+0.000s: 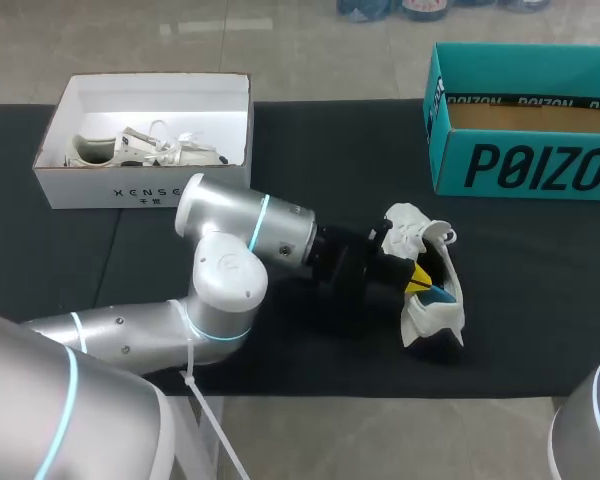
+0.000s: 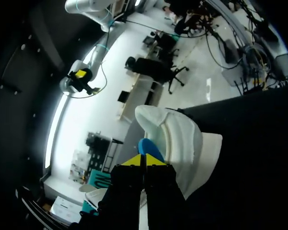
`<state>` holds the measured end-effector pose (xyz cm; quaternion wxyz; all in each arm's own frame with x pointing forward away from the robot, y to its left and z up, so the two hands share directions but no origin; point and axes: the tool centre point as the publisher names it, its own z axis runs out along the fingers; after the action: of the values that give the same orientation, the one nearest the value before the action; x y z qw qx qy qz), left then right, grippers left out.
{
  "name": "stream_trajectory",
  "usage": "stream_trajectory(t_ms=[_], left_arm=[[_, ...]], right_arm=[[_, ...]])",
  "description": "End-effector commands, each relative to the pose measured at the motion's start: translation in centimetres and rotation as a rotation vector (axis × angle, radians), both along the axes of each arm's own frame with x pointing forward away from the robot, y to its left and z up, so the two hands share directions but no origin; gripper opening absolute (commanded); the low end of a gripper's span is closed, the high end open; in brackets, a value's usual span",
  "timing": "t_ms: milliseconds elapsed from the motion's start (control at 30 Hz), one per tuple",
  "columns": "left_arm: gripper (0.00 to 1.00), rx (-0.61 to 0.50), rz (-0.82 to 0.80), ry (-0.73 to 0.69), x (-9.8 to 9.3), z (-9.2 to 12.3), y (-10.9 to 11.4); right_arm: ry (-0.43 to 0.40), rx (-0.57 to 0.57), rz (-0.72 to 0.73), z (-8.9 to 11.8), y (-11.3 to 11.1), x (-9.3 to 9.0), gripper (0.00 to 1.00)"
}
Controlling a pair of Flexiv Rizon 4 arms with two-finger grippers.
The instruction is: Take the shoe out of the shoebox, open the shoe tongue, remove and reinsert the insole, then place the shoe into the shoebox
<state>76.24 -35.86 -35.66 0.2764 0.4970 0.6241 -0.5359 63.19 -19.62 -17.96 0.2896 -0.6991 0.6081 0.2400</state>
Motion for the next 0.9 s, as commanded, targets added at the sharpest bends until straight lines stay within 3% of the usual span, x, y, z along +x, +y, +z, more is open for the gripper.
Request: stream_trajectory(t_ms=[33, 433, 533, 633, 667, 833, 867, 900], left_arm=[[1.00, 0.001, 0.008, 0.006, -0.6, 1.1, 0.4], [1.00, 0.062, -0.083, 0.002, -1.8, 3.7, 3.3], [1.00, 0.185, -0.201, -0.060, -2.3, 4.0, 4.2], [1.00, 0.364, -0.335, -0.159, -2.3, 4.3, 5.5], [1.00, 0.470, -0.396, -0.211, -2.2, 4.4, 6.1], [1.00, 0.682, -0.495, -0.343, -1.9, 5.4, 7.0], [1.00, 0.794, -0.520, -0.407, -2.1, 5.4, 7.1], [1.00, 0.794, -0.520, -0.407, -2.1, 5.4, 7.1]], right_arm=[[-0.259, 0.047, -0.250, 0.0, 0.1, -0.8, 1.00], [-0.259, 0.047, -0.250, 0.0, 0.1, -0.8, 1.00], [-0.259, 0.047, -0.250, 0.0, 0.1, -0.8, 1.00], [-0.259, 0.047, -0.250, 0.0, 0.1, -0.8, 1.00], [-0.259, 0.047, -0.250, 0.0, 0.1, -0.8, 1.00], [-0.259, 0.047, -0.250, 0.0, 0.1, -0.8, 1.00], [-0.259, 0.047, -0.250, 0.0, 0.1, -0.8, 1.00], [-0.259, 0.047, -0.250, 0.0, 0.1, -0.8, 1.00]])
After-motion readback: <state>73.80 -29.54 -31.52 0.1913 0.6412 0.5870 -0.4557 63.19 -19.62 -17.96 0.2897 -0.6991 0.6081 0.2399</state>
